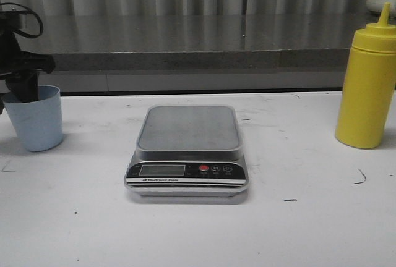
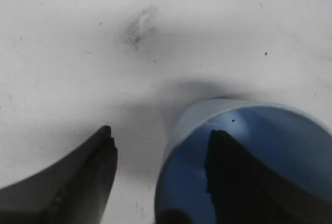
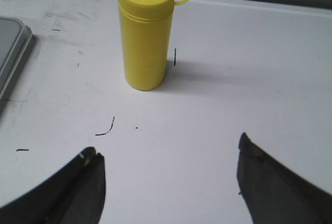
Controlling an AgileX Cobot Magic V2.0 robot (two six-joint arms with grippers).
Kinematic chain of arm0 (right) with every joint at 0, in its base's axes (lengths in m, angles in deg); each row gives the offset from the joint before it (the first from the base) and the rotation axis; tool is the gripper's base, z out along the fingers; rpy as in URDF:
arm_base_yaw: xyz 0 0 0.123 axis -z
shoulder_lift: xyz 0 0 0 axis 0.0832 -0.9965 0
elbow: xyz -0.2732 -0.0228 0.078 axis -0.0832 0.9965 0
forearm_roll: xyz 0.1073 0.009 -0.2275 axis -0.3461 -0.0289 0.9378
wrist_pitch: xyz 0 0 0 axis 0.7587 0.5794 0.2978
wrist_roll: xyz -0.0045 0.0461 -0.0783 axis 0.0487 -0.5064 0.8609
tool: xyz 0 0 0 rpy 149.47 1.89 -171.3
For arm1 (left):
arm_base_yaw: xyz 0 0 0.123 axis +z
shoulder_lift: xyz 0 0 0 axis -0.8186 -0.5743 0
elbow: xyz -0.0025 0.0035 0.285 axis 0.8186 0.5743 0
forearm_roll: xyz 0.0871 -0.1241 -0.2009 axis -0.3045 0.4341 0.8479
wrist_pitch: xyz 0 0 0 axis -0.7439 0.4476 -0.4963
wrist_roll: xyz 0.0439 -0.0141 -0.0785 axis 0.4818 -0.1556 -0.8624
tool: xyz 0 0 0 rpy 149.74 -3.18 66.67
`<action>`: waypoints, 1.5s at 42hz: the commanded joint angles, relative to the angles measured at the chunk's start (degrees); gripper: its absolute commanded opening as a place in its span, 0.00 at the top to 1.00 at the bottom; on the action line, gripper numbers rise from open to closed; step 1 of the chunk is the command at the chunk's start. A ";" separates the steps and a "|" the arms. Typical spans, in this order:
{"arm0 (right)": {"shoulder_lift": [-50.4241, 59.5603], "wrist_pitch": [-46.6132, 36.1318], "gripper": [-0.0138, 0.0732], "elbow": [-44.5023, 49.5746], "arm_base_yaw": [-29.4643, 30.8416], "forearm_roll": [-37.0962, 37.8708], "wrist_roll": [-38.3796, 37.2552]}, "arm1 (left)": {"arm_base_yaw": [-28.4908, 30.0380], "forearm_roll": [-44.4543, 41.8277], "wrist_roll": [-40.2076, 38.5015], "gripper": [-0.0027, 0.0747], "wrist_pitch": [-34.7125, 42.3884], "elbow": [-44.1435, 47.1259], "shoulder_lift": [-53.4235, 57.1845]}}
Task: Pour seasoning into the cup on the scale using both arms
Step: 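Lower the left gripper onto the light blue cup and grasp it, then lift the blue cup with the left gripper and carry it over the scale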
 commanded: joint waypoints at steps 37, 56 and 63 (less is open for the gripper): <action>-0.32 -3.44 0.21 -1.63 0.38 0.69 0.69 | -10.88 0.65 -0.15 0.99 -3.07 -1.93 17.81; -0.32 -3.44 0.21 -1.63 0.38 0.69 0.69 | -27.06 0.41 -6.16 0.99 -2.91 -10.11 11.69; -0.32 -3.44 0.21 -1.63 0.38 0.69 0.69 | -27.36 -1.29 -10.40 0.99 -3.08 -15.25 6.19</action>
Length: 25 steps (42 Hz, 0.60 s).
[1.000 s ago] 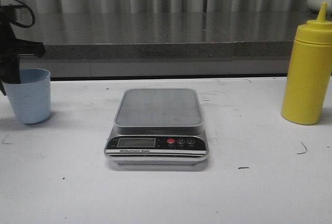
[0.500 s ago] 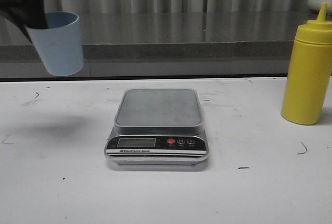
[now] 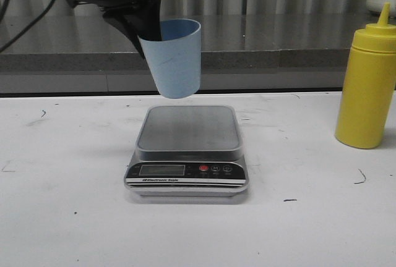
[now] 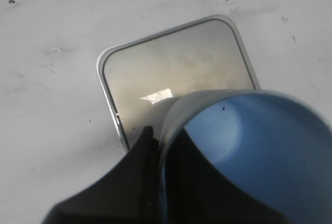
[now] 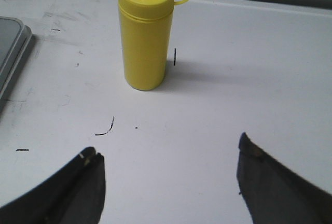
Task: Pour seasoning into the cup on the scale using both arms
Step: 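Lift the blue cup with the left gripper and carry it over the scale, then lower the cup onto the scale, open the left gripper, withdraw upward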
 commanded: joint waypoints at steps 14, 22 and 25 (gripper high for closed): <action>-0.32 -3.44 0.21 -1.63 0.38 0.69 0.69 | -0.40 -2.46 -4.32 0.99 1.69 -8.98 -6.41; -0.32 -3.44 0.21 -1.63 0.38 0.69 0.69 | -0.49 -2.46 -4.32 0.99 -1.21 -8.98 -7.46; -0.32 -3.44 0.21 -1.63 0.38 0.69 0.69 | -0.49 -2.46 -4.32 0.99 -1.34 -8.98 -7.46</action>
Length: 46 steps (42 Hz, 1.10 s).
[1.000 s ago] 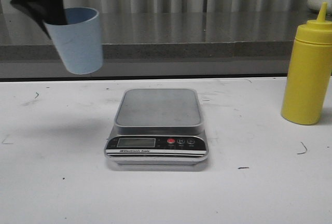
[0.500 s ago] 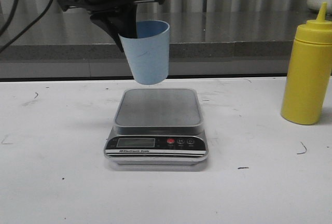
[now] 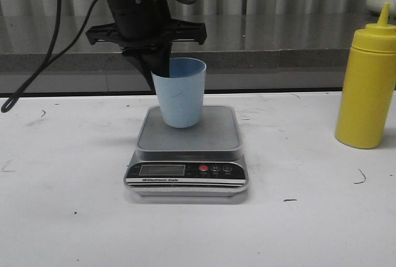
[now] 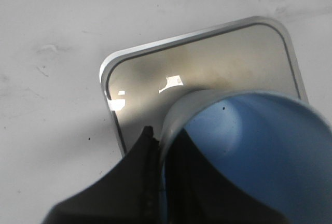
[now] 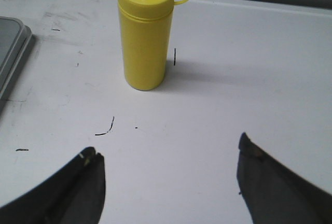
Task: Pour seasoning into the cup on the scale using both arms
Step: 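Lower the cup onto the scale, open the left gripper, withdraw upward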
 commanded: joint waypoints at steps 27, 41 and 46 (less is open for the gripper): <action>-0.32 -3.44 0.21 -1.63 0.38 0.69 0.69 | -0.49 1.62 0.68 0.47 1.39 -1.97 3.52; -0.32 -3.44 0.21 -1.63 0.38 0.69 0.69 | -0.37 0.83 7.99 0.47 -1.91 -0.16 17.36; -0.32 -3.44 0.21 -1.63 0.38 0.69 0.69 | -0.37 0.83 11.02 0.47 -0.31 4.96 25.11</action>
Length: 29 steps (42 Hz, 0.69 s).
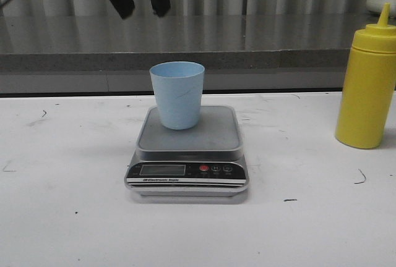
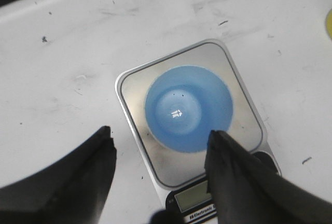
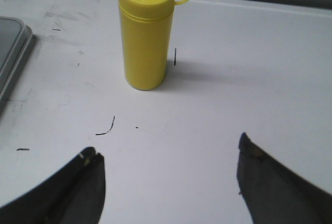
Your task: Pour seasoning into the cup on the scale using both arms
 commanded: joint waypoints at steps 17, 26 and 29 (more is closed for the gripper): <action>-0.32 -3.44 0.21 -1.63 0.38 0.69 0.69 | -0.37 0.06 5.50 0.47 10.63 28.11 35.42; -0.32 -4.58 0.21 -1.63 0.38 0.69 0.69 | -0.37 0.06 5.50 0.47 10.63 40.79 48.80; -0.32 -4.90 0.21 -1.63 0.38 0.69 0.69 | -0.37 0.66 5.50 0.47 10.87 44.33 52.79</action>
